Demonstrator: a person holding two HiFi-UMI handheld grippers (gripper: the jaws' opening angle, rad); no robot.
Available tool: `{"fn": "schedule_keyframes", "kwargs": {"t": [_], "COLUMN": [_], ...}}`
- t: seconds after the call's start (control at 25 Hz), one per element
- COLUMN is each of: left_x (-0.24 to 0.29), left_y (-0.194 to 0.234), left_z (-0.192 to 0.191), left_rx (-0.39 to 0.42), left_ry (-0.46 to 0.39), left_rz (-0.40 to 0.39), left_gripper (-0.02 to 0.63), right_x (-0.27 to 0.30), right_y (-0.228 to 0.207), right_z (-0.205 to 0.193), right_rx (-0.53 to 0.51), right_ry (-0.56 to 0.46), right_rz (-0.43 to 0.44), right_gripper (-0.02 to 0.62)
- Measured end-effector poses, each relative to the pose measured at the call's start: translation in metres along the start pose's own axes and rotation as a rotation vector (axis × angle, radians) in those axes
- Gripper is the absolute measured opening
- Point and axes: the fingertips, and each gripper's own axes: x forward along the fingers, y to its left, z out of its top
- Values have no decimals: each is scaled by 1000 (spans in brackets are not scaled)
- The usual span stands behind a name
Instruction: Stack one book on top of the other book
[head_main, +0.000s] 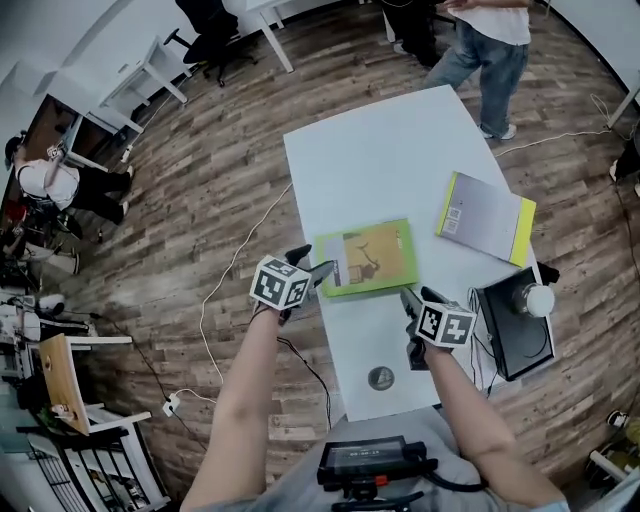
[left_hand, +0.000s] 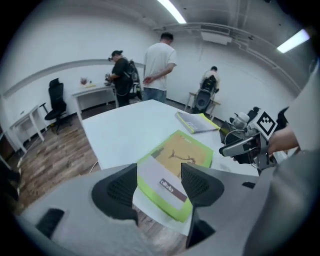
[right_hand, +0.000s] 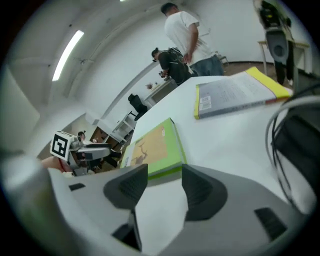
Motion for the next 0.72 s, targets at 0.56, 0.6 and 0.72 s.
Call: {"fn": "schedule_keyframes", "kwargs": {"t": [0.56, 0.6, 0.72], "left_x": [87, 91, 102], "left_y": [-22, -22, -24], "left_z": [58, 57, 51], "left_rx": [437, 440, 442], "left_ry": [254, 271, 327], "left_rz": [-271, -284, -339], "left_gripper": [267, 267, 267], "right_x": [38, 41, 49], "right_y": [57, 57, 56], "right_z": [-25, -26, -25], "right_rx": [618, 666, 779], "right_ry": [-4, -7, -11], "right_rz": [159, 164, 182], "right_gripper": [193, 193, 193]}}
